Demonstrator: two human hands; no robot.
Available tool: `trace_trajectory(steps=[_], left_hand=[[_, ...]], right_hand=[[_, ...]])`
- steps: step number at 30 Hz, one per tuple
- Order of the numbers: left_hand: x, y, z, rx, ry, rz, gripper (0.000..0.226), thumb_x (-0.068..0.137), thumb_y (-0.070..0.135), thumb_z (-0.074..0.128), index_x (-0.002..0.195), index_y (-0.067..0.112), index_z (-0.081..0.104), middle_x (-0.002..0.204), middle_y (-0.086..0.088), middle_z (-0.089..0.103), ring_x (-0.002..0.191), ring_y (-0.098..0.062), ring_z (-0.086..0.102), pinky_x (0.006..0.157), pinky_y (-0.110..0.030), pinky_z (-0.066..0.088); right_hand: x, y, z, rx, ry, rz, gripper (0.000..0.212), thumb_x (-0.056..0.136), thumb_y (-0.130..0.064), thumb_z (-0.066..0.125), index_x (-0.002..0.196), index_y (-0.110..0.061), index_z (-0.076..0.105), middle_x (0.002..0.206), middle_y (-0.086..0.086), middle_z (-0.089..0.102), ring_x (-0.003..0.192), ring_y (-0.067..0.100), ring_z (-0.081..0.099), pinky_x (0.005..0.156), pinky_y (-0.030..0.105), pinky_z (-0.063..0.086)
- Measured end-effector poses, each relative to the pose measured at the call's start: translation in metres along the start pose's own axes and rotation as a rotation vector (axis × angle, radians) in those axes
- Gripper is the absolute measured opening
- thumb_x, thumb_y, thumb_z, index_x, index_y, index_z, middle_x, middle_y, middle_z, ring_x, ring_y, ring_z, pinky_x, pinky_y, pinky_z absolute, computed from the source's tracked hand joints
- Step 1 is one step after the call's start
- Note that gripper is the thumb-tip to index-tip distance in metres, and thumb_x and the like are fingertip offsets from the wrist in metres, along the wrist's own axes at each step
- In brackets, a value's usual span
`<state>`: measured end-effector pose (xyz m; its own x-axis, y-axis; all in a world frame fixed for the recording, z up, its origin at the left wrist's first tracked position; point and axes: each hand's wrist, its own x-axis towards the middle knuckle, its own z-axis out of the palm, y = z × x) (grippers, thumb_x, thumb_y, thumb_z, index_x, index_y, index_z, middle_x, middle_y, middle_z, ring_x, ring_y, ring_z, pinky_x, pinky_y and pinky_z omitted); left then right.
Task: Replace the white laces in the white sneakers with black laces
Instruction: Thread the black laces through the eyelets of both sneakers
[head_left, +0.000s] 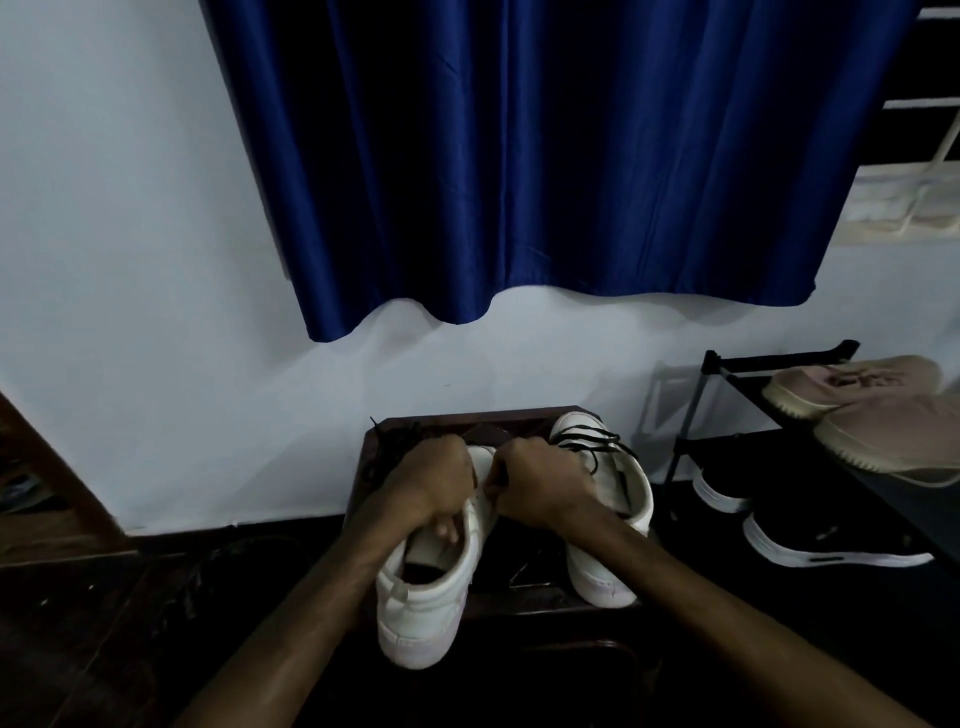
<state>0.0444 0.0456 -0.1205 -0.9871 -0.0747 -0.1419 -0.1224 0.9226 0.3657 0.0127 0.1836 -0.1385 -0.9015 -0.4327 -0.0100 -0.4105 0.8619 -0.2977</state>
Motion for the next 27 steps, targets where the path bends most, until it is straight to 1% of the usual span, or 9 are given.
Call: trace_trajectory(steps=[3, 6, 7, 9, 12, 18, 22, 24, 27], left_hand=[[0.011, -0.002, -0.032, 0.244, 0.123, 0.129, 0.025, 0.083, 0.013, 0.059, 0.1, 0.027, 0.07, 0.102, 0.004, 0.068, 0.095, -0.02, 0.063, 0.076, -0.029, 0.047], [0.02, -0.016, -0.036, 0.259, -0.153, 0.212, 0.026, 0.077, 0.026, 0.068, 0.1, 0.037, 0.07, 0.106, 0.014, 0.066, 0.099, -0.012, 0.062, 0.084, -0.03, 0.05], [0.02, -0.019, -0.029, 0.25, -0.191, 0.219, 0.024, 0.077, 0.03, 0.069, 0.1, 0.036, 0.069, 0.109, 0.014, 0.066, 0.102, -0.012, 0.061, 0.088, -0.032, 0.05], [0.016, -0.02, -0.013, 0.213, -0.088, 0.22, 0.017, 0.079, 0.032, 0.065, 0.096, 0.031, 0.068, 0.111, 0.011, 0.066, 0.105, -0.014, 0.061, 0.09, -0.032, 0.048], [0.018, -0.018, -0.001, 0.182, 0.109, 0.247, 0.013, 0.08, 0.027, 0.061, 0.088, 0.028, 0.071, 0.104, 0.009, 0.069, 0.1, -0.016, 0.063, 0.081, -0.028, 0.048], [0.018, -0.017, 0.004, 0.221, 0.175, 0.308, 0.012, 0.079, 0.022, 0.061, 0.082, 0.028, 0.07, 0.094, 0.01, 0.07, 0.091, -0.015, 0.064, 0.068, -0.022, 0.037], [0.018, -0.025, -0.004, 0.134, 0.086, 0.318, 0.005, 0.076, 0.023, 0.066, 0.079, 0.026, 0.063, 0.08, 0.01, 0.066, 0.078, -0.013, 0.061, 0.064, -0.023, 0.038], [0.02, -0.03, -0.012, 0.048, 0.031, 0.302, 0.009, 0.075, 0.025, 0.07, 0.077, 0.025, 0.061, 0.082, 0.008, 0.066, 0.078, -0.014, 0.061, 0.064, -0.028, 0.048], [0.015, -0.042, -0.024, -0.291, -0.019, 0.185, 0.012, 0.081, 0.018, 0.069, 0.075, 0.024, 0.061, 0.091, 0.0, 0.068, 0.084, -0.021, 0.067, 0.053, -0.033, 0.057]], right_hand=[[0.001, 0.001, 0.001, 0.037, 0.008, 0.002, 0.019, 0.081, -0.034, 0.065, 0.098, -0.028, 0.071, 0.111, 0.002, 0.067, 0.101, 0.027, 0.066, 0.075, 0.03, 0.044], [0.001, 0.003, 0.002, 0.056, 0.027, -0.006, 0.015, 0.08, -0.032, 0.066, 0.093, -0.032, 0.073, 0.107, 0.001, 0.069, 0.099, 0.026, 0.067, 0.073, 0.028, 0.043], [0.002, 0.004, 0.001, 0.063, 0.029, -0.007, 0.014, 0.08, -0.03, 0.065, 0.092, -0.032, 0.074, 0.106, 0.0, 0.07, 0.098, 0.026, 0.067, 0.072, 0.029, 0.044], [0.003, 0.004, 0.0, 0.084, 0.018, -0.003, 0.018, 0.079, -0.024, 0.064, 0.089, -0.034, 0.075, 0.103, -0.002, 0.071, 0.096, 0.024, 0.068, 0.071, 0.028, 0.045], [0.007, 0.005, -0.002, 0.109, 0.005, -0.007, 0.024, 0.076, -0.017, 0.063, 0.084, -0.035, 0.075, 0.101, -0.005, 0.071, 0.094, 0.02, 0.068, 0.069, 0.026, 0.043], [0.009, 0.009, 0.003, 0.123, 0.018, -0.01, 0.018, 0.076, -0.02, 0.068, 0.078, -0.036, 0.074, 0.096, -0.006, 0.072, 0.092, 0.018, 0.068, 0.066, 0.026, 0.041], [0.013, 0.01, 0.005, 0.119, 0.004, -0.024, 0.015, 0.077, -0.021, 0.07, 0.08, -0.035, 0.074, 0.097, -0.007, 0.072, 0.092, 0.017, 0.067, 0.067, 0.028, 0.045], [0.017, 0.014, 0.006, 0.152, -0.011, -0.038, 0.013, 0.077, -0.022, 0.073, 0.085, -0.031, 0.075, 0.097, -0.007, 0.073, 0.092, 0.015, 0.067, 0.073, 0.029, 0.051], [0.027, 0.015, 0.001, 0.326, 0.033, -0.09, 0.019, 0.078, -0.024, 0.078, 0.097, -0.022, 0.076, 0.096, -0.005, 0.074, 0.086, 0.008, 0.065, 0.079, 0.021, 0.049]])
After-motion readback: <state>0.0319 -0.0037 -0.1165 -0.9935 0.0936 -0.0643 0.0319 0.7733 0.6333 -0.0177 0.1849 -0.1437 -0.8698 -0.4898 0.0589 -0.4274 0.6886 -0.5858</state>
